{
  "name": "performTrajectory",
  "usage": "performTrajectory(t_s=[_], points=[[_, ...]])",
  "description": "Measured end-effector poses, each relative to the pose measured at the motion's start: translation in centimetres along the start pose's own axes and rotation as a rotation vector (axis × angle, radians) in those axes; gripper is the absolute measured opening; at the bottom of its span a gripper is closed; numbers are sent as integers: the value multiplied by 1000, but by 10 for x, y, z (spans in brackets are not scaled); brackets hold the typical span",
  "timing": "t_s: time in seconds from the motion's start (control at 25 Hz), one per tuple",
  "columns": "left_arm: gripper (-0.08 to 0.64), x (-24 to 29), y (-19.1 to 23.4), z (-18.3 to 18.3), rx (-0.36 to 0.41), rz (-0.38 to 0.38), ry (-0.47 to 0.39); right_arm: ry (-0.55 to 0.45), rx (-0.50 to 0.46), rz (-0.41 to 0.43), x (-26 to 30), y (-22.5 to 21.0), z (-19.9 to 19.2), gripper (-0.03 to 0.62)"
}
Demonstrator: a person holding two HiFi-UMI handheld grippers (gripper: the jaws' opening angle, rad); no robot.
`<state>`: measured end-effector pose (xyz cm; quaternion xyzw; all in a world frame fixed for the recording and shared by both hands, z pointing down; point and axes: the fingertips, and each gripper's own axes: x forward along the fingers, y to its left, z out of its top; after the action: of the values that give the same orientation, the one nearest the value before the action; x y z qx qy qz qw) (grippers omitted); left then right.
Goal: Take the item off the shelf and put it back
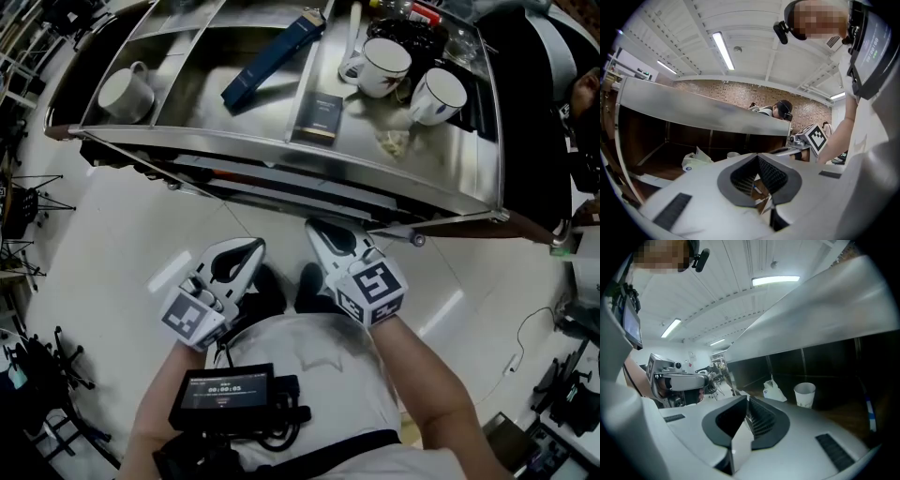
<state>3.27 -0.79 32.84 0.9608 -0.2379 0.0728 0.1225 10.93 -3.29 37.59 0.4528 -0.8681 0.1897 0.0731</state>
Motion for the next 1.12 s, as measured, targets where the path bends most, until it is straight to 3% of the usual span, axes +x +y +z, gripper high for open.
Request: performTrajectory(t_s=[0.32, 0.44, 0.6, 0.8, 1.04, 1.12], points=[[0, 9, 18, -14, -48, -46, 10, 26, 31, -72, 14, -5, -15, 26], [0, 9, 23, -33, -67, -40, 32, 32, 57, -141, 16, -21, -25, 26], [0, 21, 25, -48, -86, -30, 24, 79, 78, -267, 16, -72, -41, 128], [0, 27, 24, -56, -78, -36, -4, 118, 60, -374, 31, -128, -57, 211], [0, 26, 13, -75, -137, -4, -20, 156, 38, -395, 73, -184, -65, 356], [0, 22, 15, -80, -162, 22, -22, 162, 33, -390, 88, -194, -64, 356]])
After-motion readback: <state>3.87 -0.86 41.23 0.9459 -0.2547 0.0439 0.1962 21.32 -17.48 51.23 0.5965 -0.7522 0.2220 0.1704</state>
